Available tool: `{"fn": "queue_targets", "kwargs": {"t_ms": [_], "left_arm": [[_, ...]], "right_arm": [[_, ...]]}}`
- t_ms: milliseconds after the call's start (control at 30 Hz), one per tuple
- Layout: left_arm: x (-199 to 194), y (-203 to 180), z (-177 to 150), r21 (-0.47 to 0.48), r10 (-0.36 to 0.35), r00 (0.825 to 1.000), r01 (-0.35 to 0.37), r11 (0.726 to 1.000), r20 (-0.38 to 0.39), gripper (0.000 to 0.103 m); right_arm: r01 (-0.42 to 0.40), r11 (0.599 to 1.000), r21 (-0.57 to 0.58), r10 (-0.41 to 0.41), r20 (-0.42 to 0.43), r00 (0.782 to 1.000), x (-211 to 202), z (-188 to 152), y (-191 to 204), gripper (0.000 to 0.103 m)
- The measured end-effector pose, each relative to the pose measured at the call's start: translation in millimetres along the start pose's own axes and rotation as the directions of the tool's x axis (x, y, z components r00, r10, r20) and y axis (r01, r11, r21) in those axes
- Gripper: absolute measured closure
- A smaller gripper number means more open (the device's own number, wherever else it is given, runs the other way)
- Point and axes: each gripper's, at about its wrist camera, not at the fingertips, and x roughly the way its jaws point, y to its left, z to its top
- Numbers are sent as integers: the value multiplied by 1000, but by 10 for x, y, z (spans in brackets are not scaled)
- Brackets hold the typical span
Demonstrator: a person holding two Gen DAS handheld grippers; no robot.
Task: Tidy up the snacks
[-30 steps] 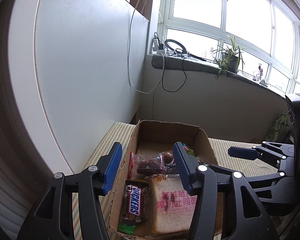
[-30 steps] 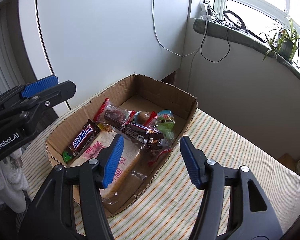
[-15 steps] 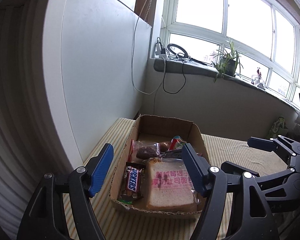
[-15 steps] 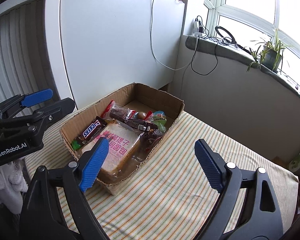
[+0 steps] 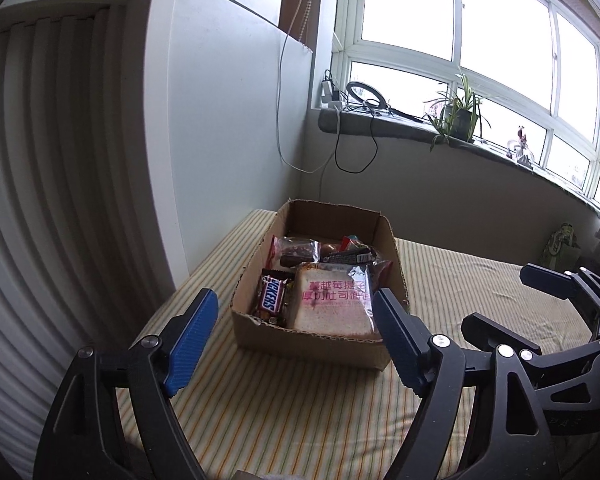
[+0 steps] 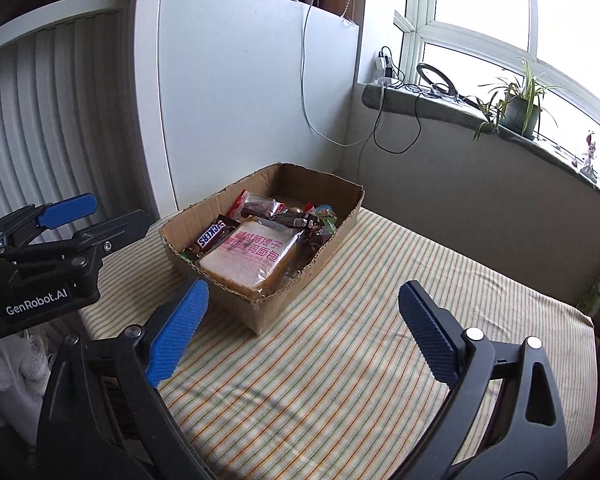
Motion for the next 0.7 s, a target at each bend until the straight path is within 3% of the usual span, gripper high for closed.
{"fn": "queue_targets", "kwargs": {"t_ms": [233, 700], "left_arm": [[-208, 12, -62, -27, 20, 1000, -19, 999, 22, 23], [-302, -11, -113, -34, 23, 999, -22, 999, 27, 22]], "right_arm": [[22, 999, 43, -24, 36, 999, -276, -110, 22, 5], [33, 998, 49, -34, 38, 999, -390, -152, 54, 5]]}}
